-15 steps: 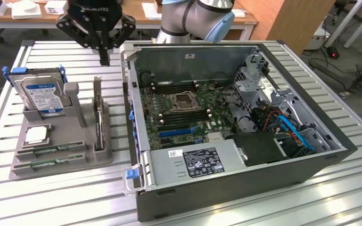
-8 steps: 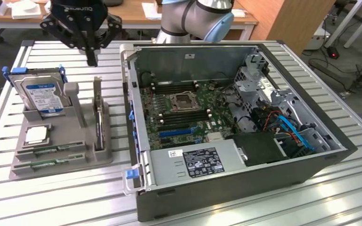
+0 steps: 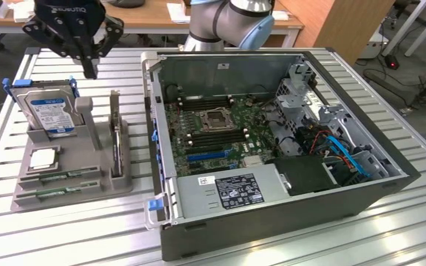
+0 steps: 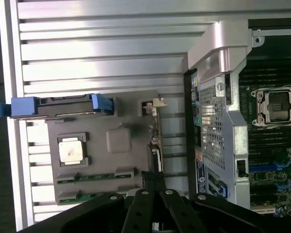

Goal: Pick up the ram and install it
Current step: 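Reach for the ram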

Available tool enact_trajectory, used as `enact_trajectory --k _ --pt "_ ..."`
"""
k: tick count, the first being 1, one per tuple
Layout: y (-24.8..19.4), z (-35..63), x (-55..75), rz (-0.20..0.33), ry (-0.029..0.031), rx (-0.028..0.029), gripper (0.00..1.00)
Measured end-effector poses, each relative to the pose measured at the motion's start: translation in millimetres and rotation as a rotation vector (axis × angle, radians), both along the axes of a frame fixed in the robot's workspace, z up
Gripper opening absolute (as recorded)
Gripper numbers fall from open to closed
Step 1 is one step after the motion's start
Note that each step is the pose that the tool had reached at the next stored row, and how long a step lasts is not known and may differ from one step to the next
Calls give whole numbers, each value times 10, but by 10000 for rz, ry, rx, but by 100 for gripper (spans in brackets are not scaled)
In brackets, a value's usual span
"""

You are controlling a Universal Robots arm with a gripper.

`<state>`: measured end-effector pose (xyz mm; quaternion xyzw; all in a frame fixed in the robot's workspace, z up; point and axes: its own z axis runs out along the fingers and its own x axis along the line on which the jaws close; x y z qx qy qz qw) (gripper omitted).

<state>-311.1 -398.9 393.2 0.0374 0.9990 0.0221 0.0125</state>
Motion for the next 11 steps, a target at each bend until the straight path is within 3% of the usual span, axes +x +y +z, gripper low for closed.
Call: enact_trajectory --k 11 --pt "0 0 -260 0 0 -1 9"
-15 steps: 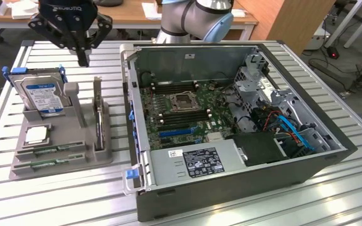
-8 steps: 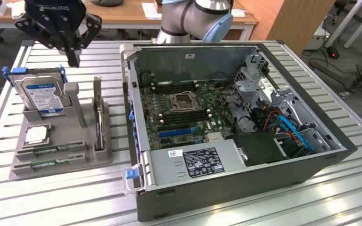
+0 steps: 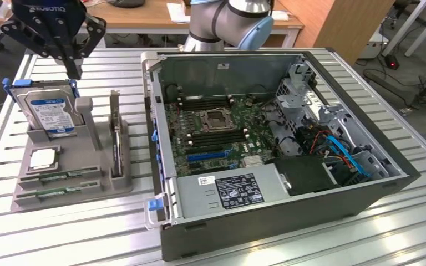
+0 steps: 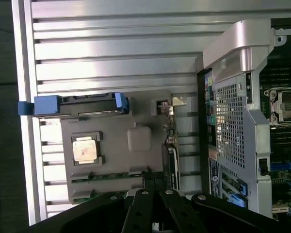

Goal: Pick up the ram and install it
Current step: 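Reach for the ram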

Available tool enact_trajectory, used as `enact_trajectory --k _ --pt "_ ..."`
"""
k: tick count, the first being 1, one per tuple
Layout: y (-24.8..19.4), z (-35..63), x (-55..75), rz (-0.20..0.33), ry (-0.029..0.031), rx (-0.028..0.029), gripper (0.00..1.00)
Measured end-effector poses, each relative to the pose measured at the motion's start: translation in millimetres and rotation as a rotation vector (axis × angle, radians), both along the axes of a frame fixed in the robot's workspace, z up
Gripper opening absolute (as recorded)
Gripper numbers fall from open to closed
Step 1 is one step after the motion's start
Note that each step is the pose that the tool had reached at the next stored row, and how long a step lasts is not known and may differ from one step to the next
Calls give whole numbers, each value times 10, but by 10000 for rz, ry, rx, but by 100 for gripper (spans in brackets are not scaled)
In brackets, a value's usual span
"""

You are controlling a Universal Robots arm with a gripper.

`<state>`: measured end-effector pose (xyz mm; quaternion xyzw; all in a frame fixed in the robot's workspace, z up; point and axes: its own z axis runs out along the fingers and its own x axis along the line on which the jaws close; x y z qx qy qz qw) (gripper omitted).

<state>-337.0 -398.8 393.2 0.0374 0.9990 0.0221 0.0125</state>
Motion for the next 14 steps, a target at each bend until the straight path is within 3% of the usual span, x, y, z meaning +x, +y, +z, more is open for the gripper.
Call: enact_trajectory --k 14 --pt "-1 -1 -253 1 -1 1 9"
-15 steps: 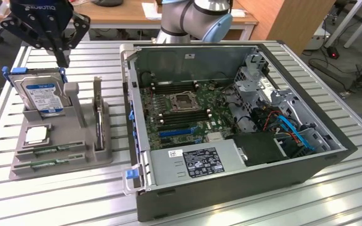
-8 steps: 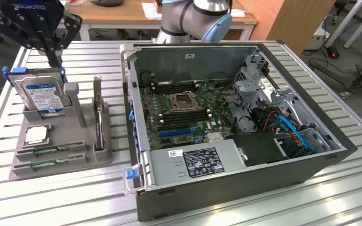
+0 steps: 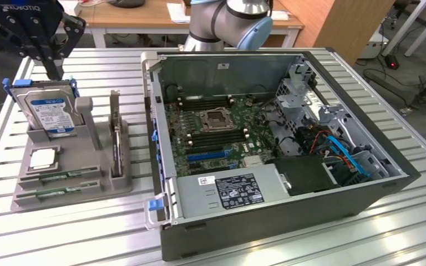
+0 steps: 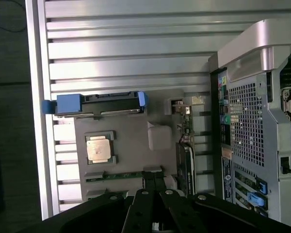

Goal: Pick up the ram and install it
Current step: 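Reach for the ram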

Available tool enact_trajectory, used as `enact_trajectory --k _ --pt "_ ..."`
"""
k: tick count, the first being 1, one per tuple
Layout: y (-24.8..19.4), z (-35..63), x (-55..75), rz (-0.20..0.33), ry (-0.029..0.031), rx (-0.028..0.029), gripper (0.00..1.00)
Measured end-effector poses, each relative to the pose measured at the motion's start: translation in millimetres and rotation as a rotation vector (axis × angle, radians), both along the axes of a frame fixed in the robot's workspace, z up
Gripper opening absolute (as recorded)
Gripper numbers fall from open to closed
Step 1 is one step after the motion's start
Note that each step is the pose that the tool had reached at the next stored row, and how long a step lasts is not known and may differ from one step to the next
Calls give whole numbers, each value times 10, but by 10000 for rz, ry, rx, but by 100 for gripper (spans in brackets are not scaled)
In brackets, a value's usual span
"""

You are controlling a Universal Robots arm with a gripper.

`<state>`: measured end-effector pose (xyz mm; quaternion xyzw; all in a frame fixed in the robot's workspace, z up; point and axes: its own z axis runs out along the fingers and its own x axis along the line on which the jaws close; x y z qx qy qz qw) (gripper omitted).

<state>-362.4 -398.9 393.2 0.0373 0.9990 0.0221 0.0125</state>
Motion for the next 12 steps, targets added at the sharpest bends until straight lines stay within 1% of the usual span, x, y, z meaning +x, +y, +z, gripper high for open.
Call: enact_trajectory --k 5,9,12 --pt "0 0 -5 -2 1 0 9" --pt "1 0 -59 -2 1 0 9" --pt "1 0 -62 0 0 0 9"
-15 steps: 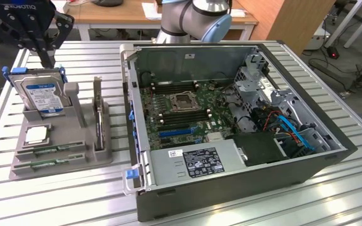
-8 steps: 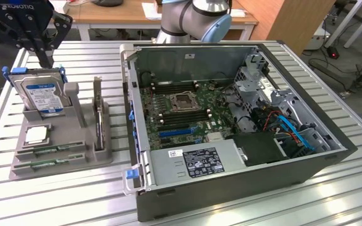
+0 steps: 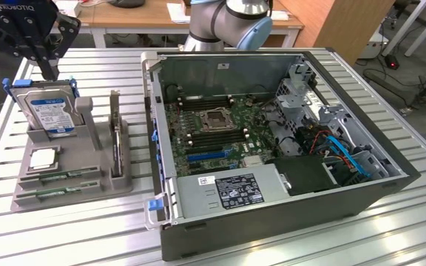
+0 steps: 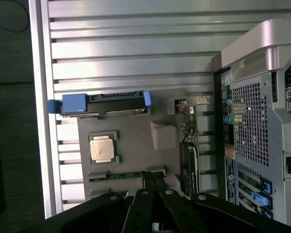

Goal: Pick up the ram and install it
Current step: 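Reach for the ram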

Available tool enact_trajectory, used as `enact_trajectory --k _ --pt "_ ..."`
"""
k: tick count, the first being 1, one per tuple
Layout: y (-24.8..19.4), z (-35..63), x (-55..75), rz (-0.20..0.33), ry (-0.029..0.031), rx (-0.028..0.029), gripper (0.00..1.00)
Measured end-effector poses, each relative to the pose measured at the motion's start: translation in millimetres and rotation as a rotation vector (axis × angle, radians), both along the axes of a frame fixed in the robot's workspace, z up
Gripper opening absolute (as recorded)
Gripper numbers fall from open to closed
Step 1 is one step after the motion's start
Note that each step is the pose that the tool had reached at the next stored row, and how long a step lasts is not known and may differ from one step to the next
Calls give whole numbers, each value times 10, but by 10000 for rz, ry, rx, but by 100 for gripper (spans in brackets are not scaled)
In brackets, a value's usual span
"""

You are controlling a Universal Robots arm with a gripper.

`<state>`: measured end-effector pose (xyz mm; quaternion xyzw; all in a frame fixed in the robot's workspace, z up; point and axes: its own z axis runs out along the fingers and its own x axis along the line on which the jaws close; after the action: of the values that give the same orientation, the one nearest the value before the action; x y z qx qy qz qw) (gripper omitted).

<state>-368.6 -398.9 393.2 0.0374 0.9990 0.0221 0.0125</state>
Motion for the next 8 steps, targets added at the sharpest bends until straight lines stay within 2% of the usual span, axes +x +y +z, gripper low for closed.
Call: enact_trajectory --k 4,8 --pt "-6 0 -3 -1 1 0 9" --pt "-50 0 -19 -1 0 0 9"
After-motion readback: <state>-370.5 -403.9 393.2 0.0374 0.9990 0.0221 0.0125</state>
